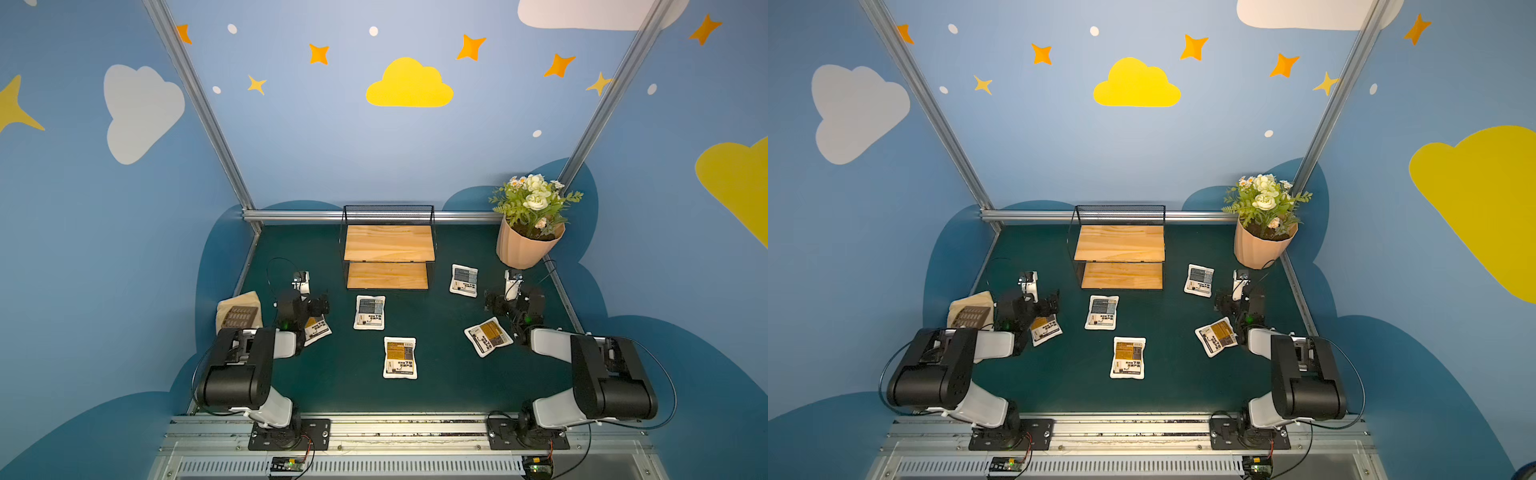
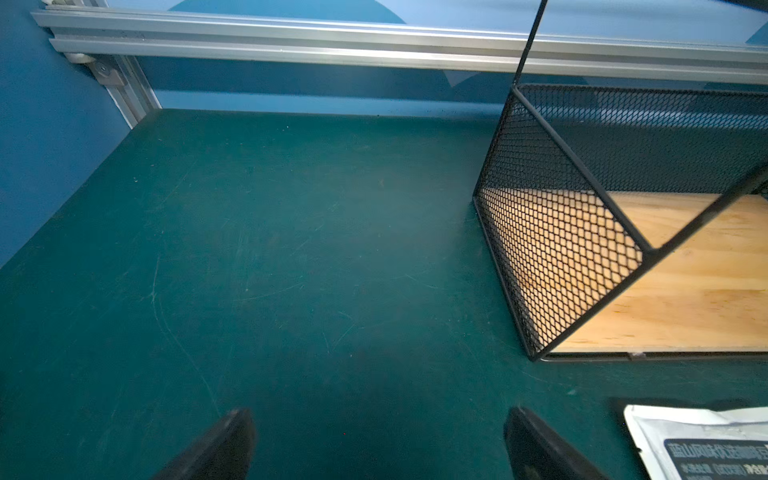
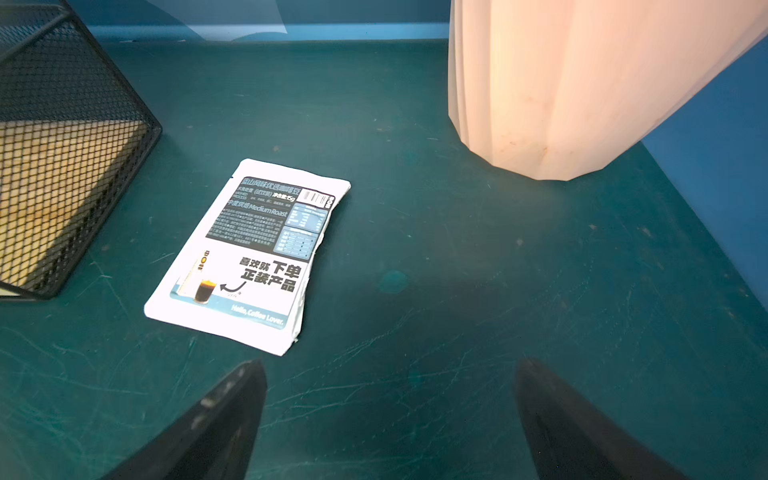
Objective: Place the bagged coffee beans on the shelf by color
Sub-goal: Pick up the bagged coffee beans at the center of the board.
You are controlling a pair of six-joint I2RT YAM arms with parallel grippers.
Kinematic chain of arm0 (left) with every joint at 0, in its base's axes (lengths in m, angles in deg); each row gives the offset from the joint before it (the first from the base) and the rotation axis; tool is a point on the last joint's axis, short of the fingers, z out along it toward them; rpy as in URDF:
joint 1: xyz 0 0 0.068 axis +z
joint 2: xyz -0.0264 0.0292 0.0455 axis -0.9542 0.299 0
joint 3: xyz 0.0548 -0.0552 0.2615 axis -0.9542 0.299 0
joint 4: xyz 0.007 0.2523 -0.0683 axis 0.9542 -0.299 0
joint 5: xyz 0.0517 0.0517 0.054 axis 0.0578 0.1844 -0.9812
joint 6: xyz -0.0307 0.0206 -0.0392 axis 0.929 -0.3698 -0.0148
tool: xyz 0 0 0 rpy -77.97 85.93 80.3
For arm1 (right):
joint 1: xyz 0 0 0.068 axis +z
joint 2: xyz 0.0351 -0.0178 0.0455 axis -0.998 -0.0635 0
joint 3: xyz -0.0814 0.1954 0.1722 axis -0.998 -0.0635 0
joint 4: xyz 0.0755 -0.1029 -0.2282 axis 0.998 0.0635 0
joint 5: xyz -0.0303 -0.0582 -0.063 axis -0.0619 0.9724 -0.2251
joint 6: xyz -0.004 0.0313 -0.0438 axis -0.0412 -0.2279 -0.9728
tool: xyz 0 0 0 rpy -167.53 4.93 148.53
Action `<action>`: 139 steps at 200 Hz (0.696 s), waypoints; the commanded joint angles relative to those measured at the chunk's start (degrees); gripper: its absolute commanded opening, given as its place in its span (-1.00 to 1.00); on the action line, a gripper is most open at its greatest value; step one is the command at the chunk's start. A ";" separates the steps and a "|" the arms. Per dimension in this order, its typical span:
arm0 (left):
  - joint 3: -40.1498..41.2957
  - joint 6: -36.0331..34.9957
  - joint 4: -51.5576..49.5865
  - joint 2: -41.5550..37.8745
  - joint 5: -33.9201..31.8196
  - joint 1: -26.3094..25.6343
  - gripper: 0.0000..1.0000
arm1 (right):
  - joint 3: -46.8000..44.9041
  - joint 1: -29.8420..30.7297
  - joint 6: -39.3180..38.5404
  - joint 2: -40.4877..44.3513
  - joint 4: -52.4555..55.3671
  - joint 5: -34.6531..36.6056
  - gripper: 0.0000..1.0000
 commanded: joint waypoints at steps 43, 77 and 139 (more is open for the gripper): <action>-0.16 -0.79 -0.27 -0.99 0.49 -0.09 1.00 | 0.74 0.32 -0.48 0.48 0.81 -0.36 0.97; -0.30 -0.58 -0.55 -0.84 0.66 0.13 1.00 | 0.71 0.27 -0.45 0.49 0.77 -0.37 0.96; -0.06 -0.88 -0.34 -1.16 0.44 -0.12 1.00 | 0.75 0.04 -0.38 0.70 1.04 -0.74 0.96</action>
